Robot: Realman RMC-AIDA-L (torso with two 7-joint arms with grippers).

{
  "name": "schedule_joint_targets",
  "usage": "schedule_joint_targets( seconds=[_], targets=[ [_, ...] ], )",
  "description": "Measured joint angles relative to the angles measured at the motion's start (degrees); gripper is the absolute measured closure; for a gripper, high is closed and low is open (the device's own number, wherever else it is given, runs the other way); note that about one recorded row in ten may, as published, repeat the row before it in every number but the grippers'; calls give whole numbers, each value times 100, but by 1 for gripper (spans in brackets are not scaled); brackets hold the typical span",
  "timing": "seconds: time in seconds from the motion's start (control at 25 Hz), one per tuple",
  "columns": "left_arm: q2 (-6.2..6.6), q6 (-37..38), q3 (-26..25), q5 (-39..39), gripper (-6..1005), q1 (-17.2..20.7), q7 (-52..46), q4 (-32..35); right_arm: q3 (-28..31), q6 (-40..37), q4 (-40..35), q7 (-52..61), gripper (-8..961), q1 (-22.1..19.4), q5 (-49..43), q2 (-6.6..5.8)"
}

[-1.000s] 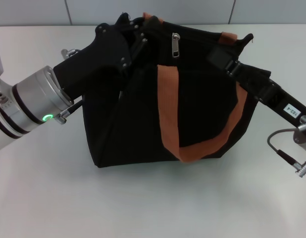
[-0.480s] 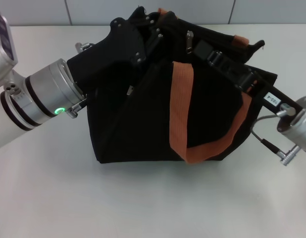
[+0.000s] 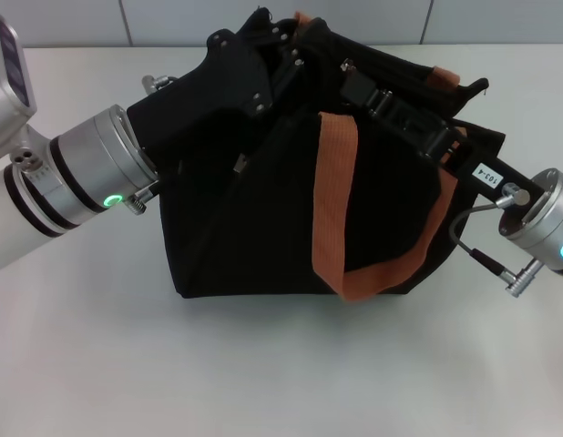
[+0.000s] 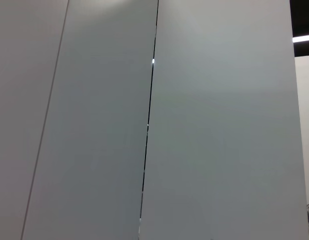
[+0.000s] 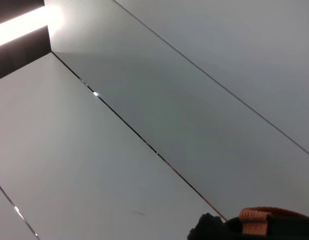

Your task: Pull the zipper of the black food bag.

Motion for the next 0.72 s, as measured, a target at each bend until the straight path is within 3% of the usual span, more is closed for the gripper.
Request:
schedule_joint_targets(
  seconds=[0.28,0.72],
  targets=[
    [0,-4,-20,-17,977,-14,0,1,45,57,-1,1,547,12,14,-4],
    [-4,-5,-22,-24,977,-31,0,1,-2,268,8,41,666,65,11,0]
  ],
)
